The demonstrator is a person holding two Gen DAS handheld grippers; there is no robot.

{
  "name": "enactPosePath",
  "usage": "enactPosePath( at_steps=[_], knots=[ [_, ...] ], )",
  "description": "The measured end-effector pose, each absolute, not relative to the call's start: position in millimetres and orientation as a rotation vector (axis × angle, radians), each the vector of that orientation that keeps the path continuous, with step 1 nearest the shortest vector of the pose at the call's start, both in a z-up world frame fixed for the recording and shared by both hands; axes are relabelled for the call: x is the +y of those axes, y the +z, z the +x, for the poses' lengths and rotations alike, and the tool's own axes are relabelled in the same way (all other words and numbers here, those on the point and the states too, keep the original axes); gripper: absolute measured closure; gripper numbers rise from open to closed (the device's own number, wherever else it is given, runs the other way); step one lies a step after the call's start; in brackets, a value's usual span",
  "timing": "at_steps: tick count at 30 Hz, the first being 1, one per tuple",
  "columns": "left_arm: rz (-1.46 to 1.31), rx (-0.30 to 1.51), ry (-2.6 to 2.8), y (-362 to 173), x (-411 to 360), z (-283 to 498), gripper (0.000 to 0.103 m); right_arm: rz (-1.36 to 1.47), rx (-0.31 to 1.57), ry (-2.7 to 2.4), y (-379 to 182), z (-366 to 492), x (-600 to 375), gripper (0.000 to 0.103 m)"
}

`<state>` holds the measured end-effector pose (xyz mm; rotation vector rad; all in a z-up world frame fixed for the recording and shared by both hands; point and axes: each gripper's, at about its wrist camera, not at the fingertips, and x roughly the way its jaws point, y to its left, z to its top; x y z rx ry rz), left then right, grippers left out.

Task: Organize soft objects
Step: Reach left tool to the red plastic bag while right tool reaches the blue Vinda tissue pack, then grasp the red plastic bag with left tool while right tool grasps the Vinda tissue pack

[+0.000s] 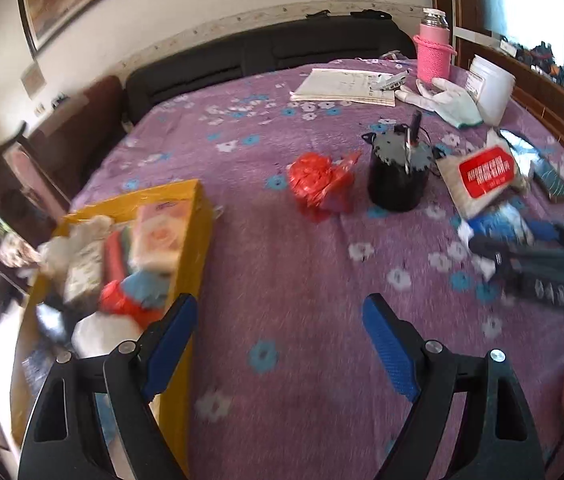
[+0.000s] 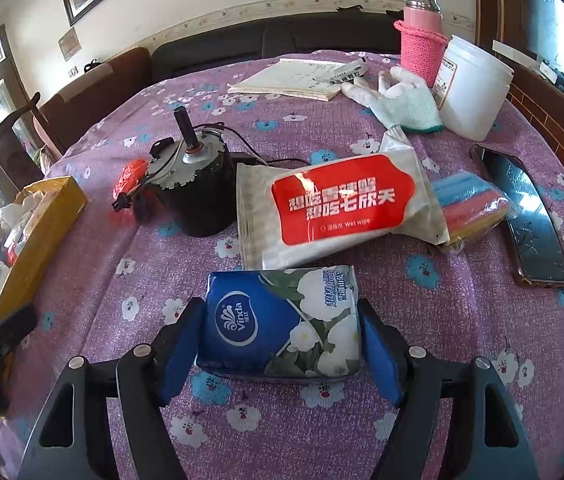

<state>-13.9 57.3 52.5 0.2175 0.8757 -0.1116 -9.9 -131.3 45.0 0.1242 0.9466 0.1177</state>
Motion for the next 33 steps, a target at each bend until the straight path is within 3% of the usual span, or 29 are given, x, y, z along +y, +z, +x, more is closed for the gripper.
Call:
enactPosePath(
  at_steps=[6,19,21,23,25,33],
  knots=[
    [0.023,0.889,-0.138,45.9,68.2,44.6,0.019,0.14,0.952,0.108,42.4,-9.4,-132.5,0.024],
    [-0.007,0.924,-0.117,23.9,41.9,131.1,0.02,0.152,0.96,0.116,42.6,-9.2,-133.7,0.023],
    [-0.04,0.944,-0.156,21.6,39.8,133.8,0.029,0.152,0.96,0.118,42.4,-8.6,-134.2,0.023],
    [-0.063,0.964,-0.208,21.0,35.4,134.0,0.055,0.15,0.96,0.117,42.3,-8.3,-134.8,0.023],
    [-0.05,0.97,-0.248,23.9,27.9,130.2,0.069,0.15,0.959,0.117,41.9,-8.1,-135.8,0.023],
    [-0.124,0.925,-0.303,50.7,52.8,80.6,0.071,0.108,0.951,0.106,41.1,-10.1,-127.9,0.023]
  ],
)
